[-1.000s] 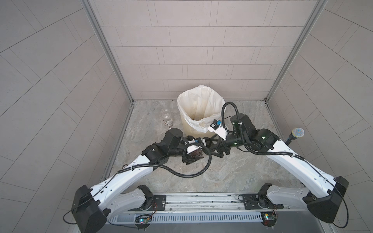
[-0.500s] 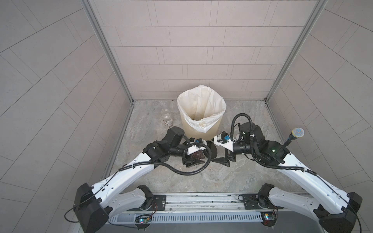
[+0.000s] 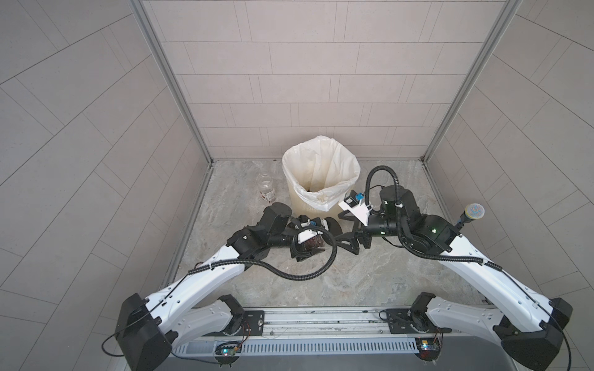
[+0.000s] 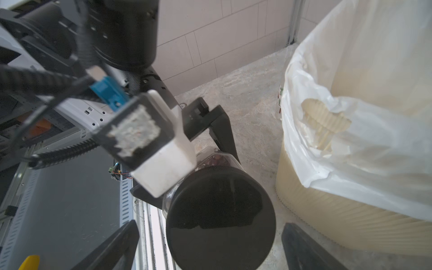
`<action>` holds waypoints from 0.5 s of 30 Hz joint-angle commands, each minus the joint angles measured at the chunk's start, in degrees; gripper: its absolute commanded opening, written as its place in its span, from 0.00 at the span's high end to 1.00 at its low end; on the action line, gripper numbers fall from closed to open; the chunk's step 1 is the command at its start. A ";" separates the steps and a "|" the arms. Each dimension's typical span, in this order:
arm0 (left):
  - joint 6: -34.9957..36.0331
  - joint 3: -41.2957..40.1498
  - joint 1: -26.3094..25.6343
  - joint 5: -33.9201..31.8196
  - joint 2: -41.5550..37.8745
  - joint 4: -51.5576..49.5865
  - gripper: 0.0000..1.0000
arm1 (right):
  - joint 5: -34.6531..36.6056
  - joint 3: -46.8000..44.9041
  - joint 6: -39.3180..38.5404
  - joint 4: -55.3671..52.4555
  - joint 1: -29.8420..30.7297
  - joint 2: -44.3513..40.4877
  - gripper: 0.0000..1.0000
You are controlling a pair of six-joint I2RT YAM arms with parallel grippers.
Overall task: Empty the moldy dried flower tea in the jars
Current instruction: Unscrew the lid from the jar.
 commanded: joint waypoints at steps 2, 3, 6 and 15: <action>-0.37 0.08 0.29 0.05 -1.18 3.16 0.35 | 1.00 0.30 5.50 -0.69 0.26 1.44 0.00; -0.41 0.08 0.29 0.23 -1.13 3.16 0.35 | 1.47 0.25 5.99 -0.07 0.26 1.83 0.00; -0.63 -0.01 0.29 0.60 -0.75 3.33 0.35 | 1.04 1.23 6.17 0.40 0.26 3.46 0.00; -1.60 1.91 0.29 6.38 0.36 0.07 0.35 | -5.70 1.25 -5.36 -2.08 0.26 5.31 0.19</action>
